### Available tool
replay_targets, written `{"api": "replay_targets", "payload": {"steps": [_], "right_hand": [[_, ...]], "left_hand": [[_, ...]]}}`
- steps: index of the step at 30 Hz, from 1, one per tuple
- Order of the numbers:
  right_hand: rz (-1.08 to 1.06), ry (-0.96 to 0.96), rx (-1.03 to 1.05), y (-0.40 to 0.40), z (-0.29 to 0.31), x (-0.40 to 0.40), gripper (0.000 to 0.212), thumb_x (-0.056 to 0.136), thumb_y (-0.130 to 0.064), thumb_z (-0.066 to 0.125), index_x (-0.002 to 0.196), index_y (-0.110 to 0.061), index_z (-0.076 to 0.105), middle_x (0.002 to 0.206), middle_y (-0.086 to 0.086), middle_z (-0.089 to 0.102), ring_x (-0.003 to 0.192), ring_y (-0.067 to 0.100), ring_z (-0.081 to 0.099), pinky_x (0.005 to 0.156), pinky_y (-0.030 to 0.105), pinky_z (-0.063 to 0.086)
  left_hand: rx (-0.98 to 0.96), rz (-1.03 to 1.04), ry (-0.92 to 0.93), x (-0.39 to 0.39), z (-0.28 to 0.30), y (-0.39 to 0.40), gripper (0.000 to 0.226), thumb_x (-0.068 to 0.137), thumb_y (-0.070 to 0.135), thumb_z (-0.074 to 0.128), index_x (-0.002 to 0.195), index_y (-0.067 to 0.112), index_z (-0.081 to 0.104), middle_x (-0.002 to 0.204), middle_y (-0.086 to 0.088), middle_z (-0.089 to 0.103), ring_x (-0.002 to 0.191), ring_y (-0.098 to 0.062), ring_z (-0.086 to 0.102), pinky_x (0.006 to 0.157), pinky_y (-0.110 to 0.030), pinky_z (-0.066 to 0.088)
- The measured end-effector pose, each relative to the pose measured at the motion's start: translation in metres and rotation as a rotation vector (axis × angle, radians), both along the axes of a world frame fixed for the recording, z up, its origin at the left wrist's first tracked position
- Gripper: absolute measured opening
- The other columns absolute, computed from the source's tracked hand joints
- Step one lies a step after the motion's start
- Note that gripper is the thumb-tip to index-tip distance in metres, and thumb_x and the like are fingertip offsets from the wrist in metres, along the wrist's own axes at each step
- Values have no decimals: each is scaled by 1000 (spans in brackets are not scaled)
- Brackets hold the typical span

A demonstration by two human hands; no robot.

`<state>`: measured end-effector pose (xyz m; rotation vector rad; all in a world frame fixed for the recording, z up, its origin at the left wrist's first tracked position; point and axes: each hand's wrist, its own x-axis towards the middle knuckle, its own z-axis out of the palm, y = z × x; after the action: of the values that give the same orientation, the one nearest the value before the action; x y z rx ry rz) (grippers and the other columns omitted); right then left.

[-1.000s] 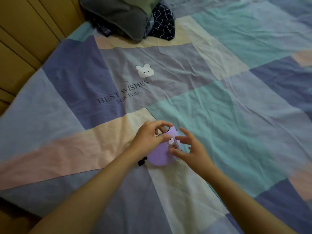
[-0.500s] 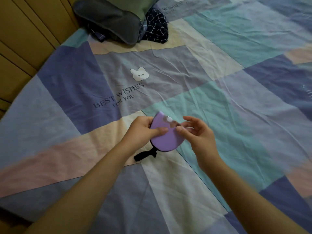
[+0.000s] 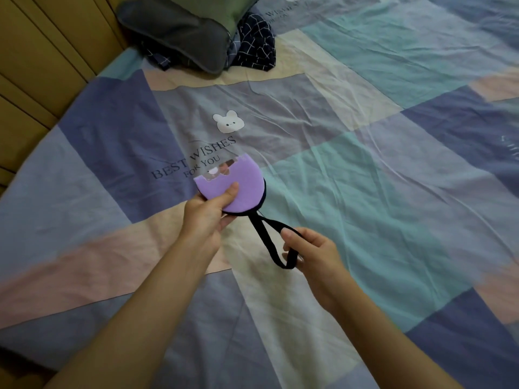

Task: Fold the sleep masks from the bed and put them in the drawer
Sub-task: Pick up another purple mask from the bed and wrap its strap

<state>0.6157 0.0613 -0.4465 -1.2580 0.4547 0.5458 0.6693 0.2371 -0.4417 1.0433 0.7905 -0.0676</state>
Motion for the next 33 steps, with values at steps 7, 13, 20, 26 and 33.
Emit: {"api": "replay_targets", "payload": {"steps": [7,13,20,26,33], "right_hand": [[169,118,439,-8,8,0,48,62,-39,82,47,-18,43,49,-6,39,57,11,49,85,35,48],[-466,42,816,-24,17,30,49,80,-35,46,124,-18,61,120,-1,68,118,16,59,108,46,35],[831,-512,-976,-41,-8,25,34,89,-50,53,109,-27,68,109,-9,66,108,5,54,98,30,37],[-59,-228,272,-46,13,20,30,61,-33,65,57,-4,59,59,-1,61,67,13,61,92,35,41],[-354,-24,462,-27,14,29,38,84,-3,36,111,-7,63,80,5,73,57,12,60,66,23,56]], "left_hand": [[9,194,-72,1,-2,8,37,84,5,68,120,8,59,102,0,67,92,-13,66,62,-22,59],[-69,71,-46,-17,-6,-16,35,85,5,65,119,11,59,106,-1,69,92,-13,68,67,-25,60],[-138,149,-181,0,10,-14,39,87,4,63,126,10,57,116,-3,67,103,-14,65,70,-26,59],[-68,159,-56,-5,-7,-9,27,86,4,65,112,11,60,105,-1,67,90,-12,66,71,-26,60],[-34,75,1,-20,-24,-26,19,84,5,68,97,17,61,102,-1,68,92,-15,67,81,-33,57]]}}
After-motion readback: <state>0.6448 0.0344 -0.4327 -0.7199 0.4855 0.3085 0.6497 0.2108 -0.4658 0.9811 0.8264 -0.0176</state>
